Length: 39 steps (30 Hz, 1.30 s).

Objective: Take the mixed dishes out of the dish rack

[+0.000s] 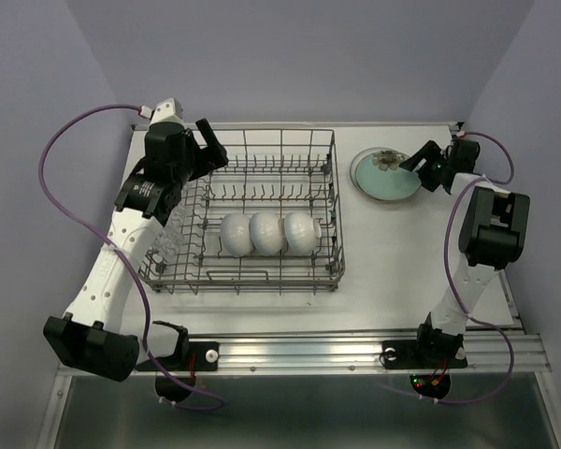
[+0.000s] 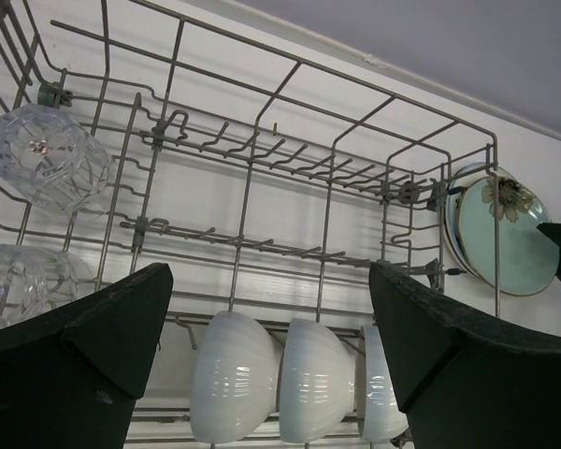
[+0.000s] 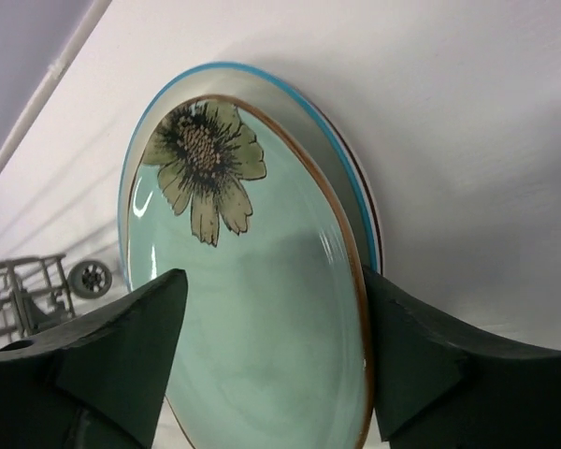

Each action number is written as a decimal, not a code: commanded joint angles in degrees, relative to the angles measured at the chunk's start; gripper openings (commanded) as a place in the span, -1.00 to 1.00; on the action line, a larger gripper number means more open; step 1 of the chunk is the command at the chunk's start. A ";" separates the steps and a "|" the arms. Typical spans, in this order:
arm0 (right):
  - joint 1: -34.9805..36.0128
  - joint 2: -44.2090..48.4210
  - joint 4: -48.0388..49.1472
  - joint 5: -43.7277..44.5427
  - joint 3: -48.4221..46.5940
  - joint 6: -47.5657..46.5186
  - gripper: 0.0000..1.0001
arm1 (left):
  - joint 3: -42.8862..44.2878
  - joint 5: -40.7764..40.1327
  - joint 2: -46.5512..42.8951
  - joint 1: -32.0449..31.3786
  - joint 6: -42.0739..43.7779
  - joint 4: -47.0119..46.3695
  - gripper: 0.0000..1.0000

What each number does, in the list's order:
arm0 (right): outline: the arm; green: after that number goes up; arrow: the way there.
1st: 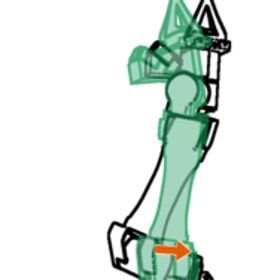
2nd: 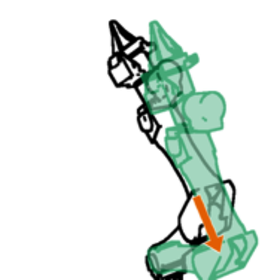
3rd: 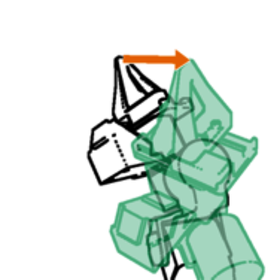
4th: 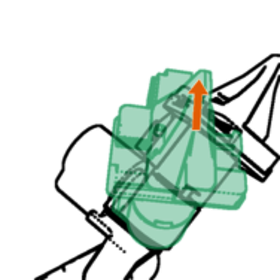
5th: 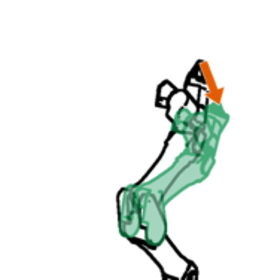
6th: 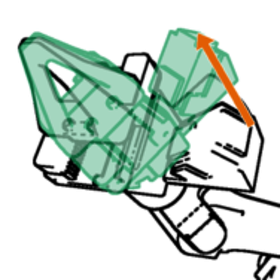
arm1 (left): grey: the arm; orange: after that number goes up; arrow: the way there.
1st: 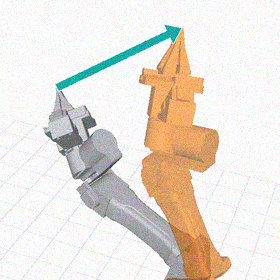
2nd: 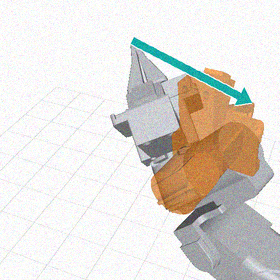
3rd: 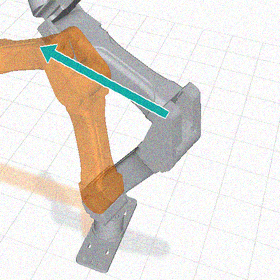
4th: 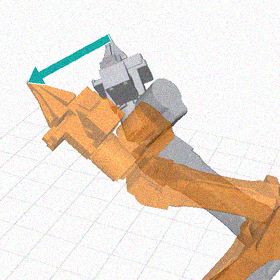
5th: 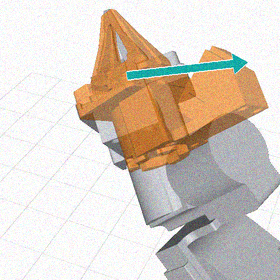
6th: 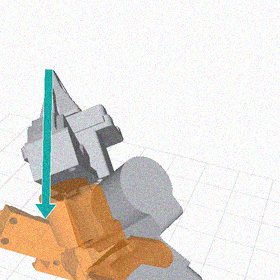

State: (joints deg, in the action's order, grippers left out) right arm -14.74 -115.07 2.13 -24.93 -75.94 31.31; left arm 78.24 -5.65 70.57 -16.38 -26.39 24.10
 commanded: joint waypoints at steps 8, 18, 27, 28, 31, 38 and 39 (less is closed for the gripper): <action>4.36 2.04 -9.60 15.16 -7.82 -6.61 0.72 | 9.65 -15.62 -0.87 2.23 6.08 5.08 0.98; 7.89 1.60 -14.87 23.79 -11.86 -9.86 0.83 | 9.13 -11.06 2.12 11.81 11.88 4.30 0.98; 10.52 2.21 -20.66 34.23 -16.95 -8.81 0.99 | 2.54 -10.87 2.38 12.51 12.68 1.83 0.98; 10.52 3.00 -21.55 36.25 -17.22 -8.81 1.00 | 1.93 -11.40 2.56 12.51 12.59 1.92 0.98; 12.54 7.82 -23.04 38.02 -16.70 -10.56 1.00 | 0.52 -12.71 3.35 12.60 11.80 1.83 0.98; 25.27 23.91 -27.35 36.27 -13.01 -14.52 1.00 | -2.20 -12.98 4.58 13.30 11.10 0.43 0.89; 27.20 25.66 -27.44 36.09 -12.39 -15.13 1.00 | -2.73 -12.98 4.58 13.39 11.27 -0.10 0.86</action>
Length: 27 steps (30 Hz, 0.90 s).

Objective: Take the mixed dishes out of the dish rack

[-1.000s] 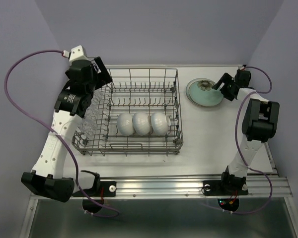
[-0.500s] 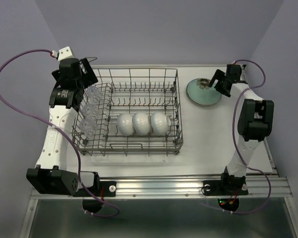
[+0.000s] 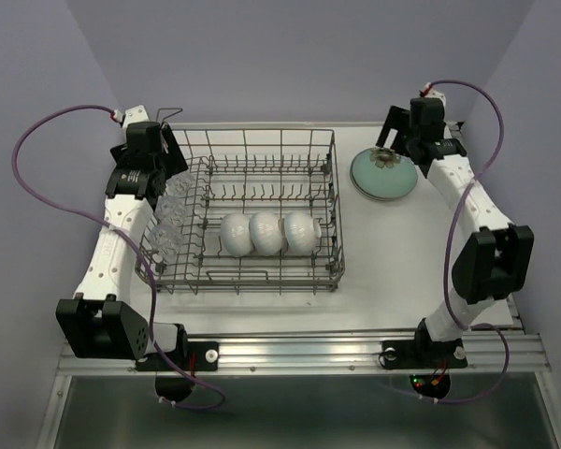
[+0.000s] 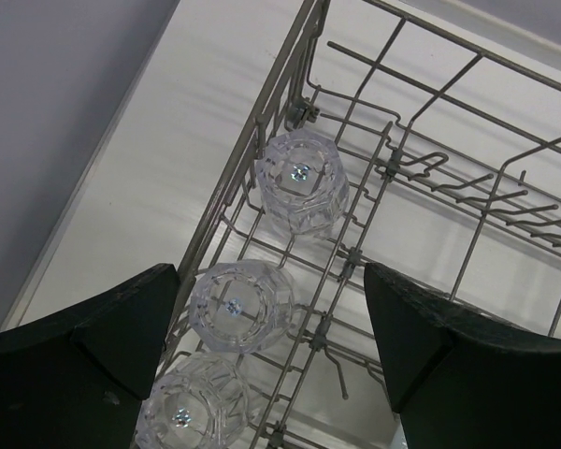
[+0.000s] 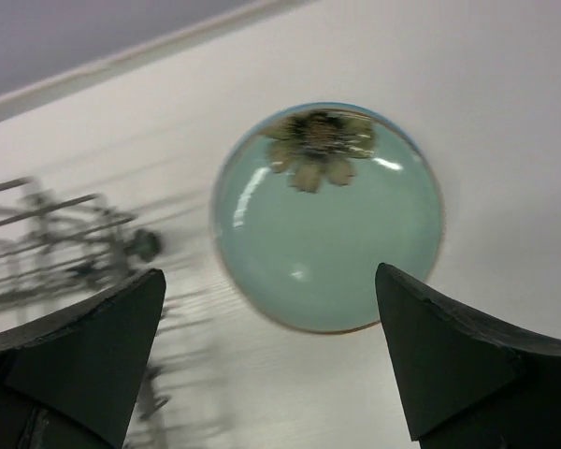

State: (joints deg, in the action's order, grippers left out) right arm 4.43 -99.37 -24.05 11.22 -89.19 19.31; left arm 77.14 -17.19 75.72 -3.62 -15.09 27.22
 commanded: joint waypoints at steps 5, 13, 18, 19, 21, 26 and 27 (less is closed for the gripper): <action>20.87 15.70 -4.94 -0.85 1.47 -4.11 1.00 | -3.32 -3.46 -0.49 0.98 0.32 -4.20 0.80; 30.81 12.02 -7.50 0.45 2.00 -1.74 1.00 | -2.44 -1.63 -0.05 3.09 4.45 -6.74 0.80; 38.81 7.89 -11.27 7.31 -0.81 -2.44 1.00 | -5.07 0.14 0.21 3.09 5.86 -9.37 0.37; 40.64 6.66 -12.24 9.84 -1.77 -1.30 1.00 | -5.77 0.14 0.21 3.09 5.95 -9.47 0.30; 42.32 5.95 -13.82 10.92 -1.78 -1.12 1.00 | -6.74 -0.04 0.22 3.09 6.91 -10.95 0.19; 47.24 5.42 -17.68 14.26 -0.55 -0.33 1.00 | -8.06 -0.82 1.09 3.09 7.45 -11.84 -0.15; 47.78 5.24 -18.13 14.79 -0.38 0.02 1.00 | -8.06 -0.91 1.18 3.09 7.45 -11.84 -0.16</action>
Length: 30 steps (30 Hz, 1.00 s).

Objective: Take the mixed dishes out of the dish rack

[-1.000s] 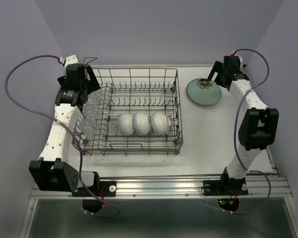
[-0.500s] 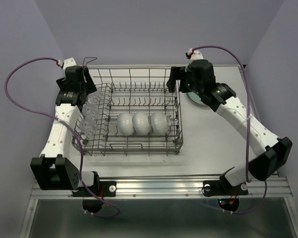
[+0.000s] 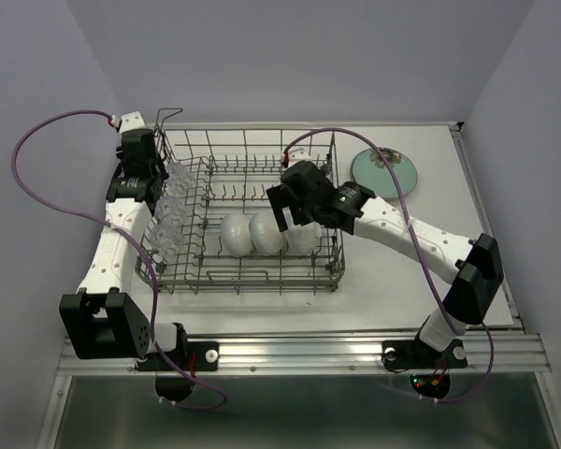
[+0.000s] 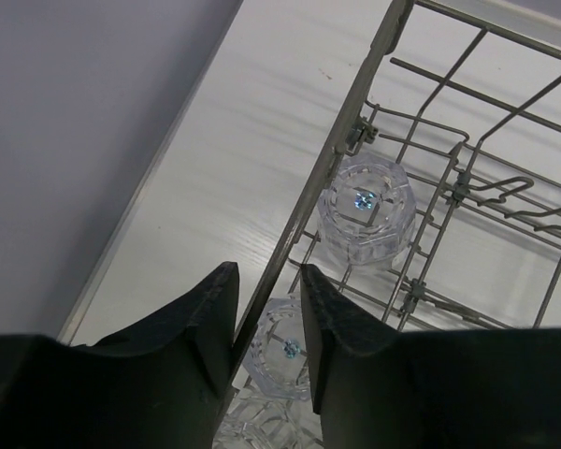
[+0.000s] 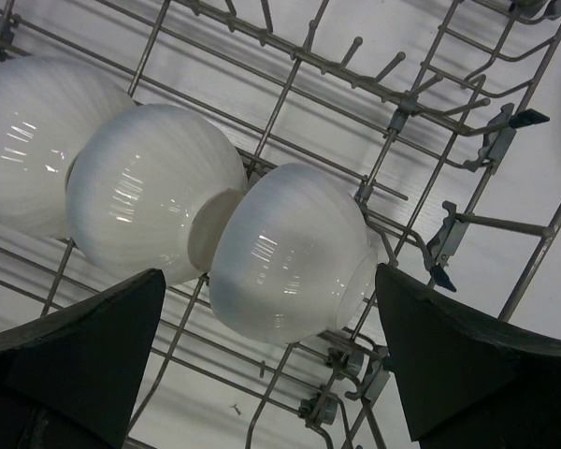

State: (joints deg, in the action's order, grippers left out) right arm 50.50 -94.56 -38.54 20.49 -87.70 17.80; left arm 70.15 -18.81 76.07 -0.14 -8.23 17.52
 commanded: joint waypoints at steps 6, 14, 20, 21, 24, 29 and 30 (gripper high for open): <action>2.41 -1.32 -5.57 9.21 -1.16 5.48 1.00 | -1.42 0.00 1.53 -0.38 0.23 -1.87 -0.52; 3.46 -3.70 -2.77 6.32 -0.63 5.75 1.00 | -1.95 -0.62 1.45 -0.39 0.49 -2.40 -0.67; 3.46 -4.75 -1.44 9.65 0.16 8.12 1.00 | -1.68 -0.97 1.18 -0.39 1.11 -2.66 -0.67; 3.46 -5.01 -2.14 11.40 0.16 9.52 1.00 | -1.68 -1.05 1.10 -0.39 1.11 -2.75 -0.67; 3.46 -5.63 -3.11 12.03 0.07 11.11 1.00 | -1.60 -1.06 0.92 -0.39 1.46 -3.01 -0.67; 4.69 -7.47 -4.69 12.46 -0.89 14.01 1.00 | -1.86 -0.35 0.74 -0.39 1.81 -3.63 -0.67; 5.39 -7.74 -5.05 12.64 -0.98 14.01 1.00 | -2.03 -0.44 0.66 -0.39 1.90 -3.81 -0.67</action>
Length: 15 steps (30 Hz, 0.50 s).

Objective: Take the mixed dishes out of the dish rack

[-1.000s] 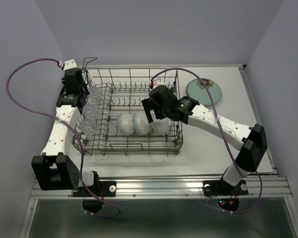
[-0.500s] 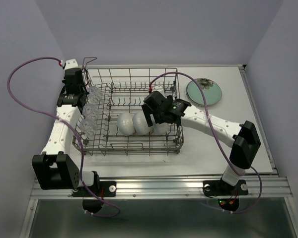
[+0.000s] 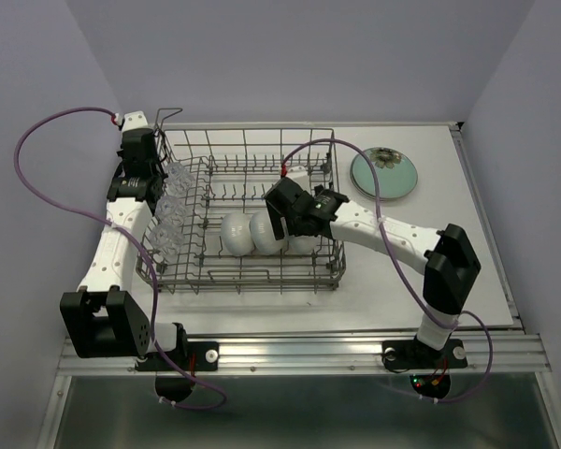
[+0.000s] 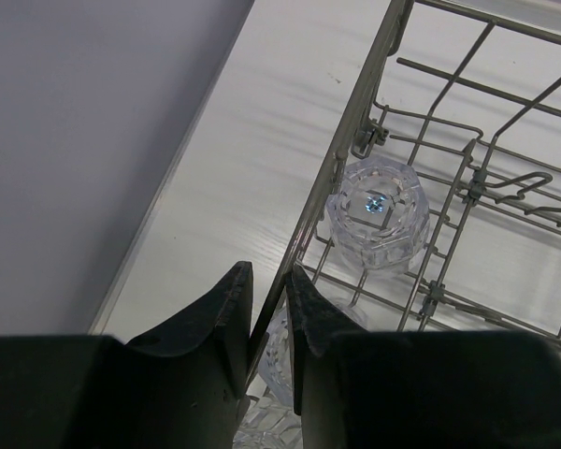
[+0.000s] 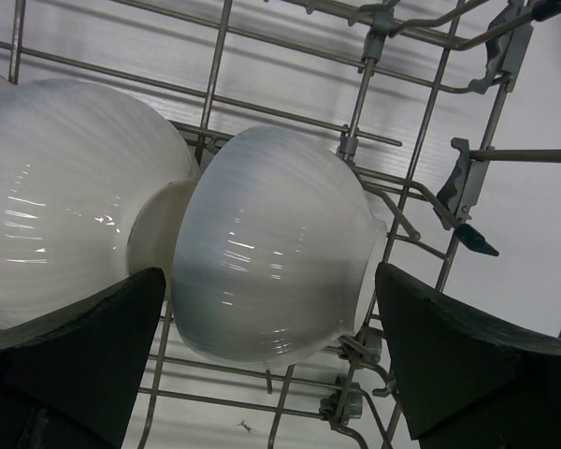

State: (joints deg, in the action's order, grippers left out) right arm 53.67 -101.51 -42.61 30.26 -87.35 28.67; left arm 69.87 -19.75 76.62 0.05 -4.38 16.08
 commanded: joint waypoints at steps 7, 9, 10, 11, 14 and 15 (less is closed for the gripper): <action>2.76 -2.72 -6.86 8.14 -3.26 9.20 0.98 | -2.19 1.03 -1.30 -0.58 -1.59 -3.24 -0.68; 2.76 -2.81 -7.48 9.64 -3.09 11.06 0.91 | -2.28 1.64 -1.65 -0.58 -1.42 -3.51 -0.68; 3.28 -2.72 -7.57 9.90 -3.18 11.58 0.85 | -2.28 1.73 -1.91 -0.58 -1.42 -3.59 -0.68; 3.28 -2.72 -7.40 9.91 -3.18 11.76 0.79 | -2.36 1.90 -1.91 -0.58 -1.42 -3.68 -0.68; 3.81 -2.46 -6.70 8.59 -3.35 11.68 0.56 | -2.45 2.08 -2.26 -0.49 -1.33 -3.95 -0.70; 3.81 -2.46 -6.26 8.33 -3.35 11.68 0.52 | -2.45 2.08 -2.18 -0.49 -1.33 -3.95 -0.73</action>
State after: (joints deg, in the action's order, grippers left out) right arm 56.55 -103.92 -48.10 36.49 -88.16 37.78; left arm 68.86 -19.31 75.88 0.03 -3.62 14.85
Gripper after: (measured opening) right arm 0.798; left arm 0.298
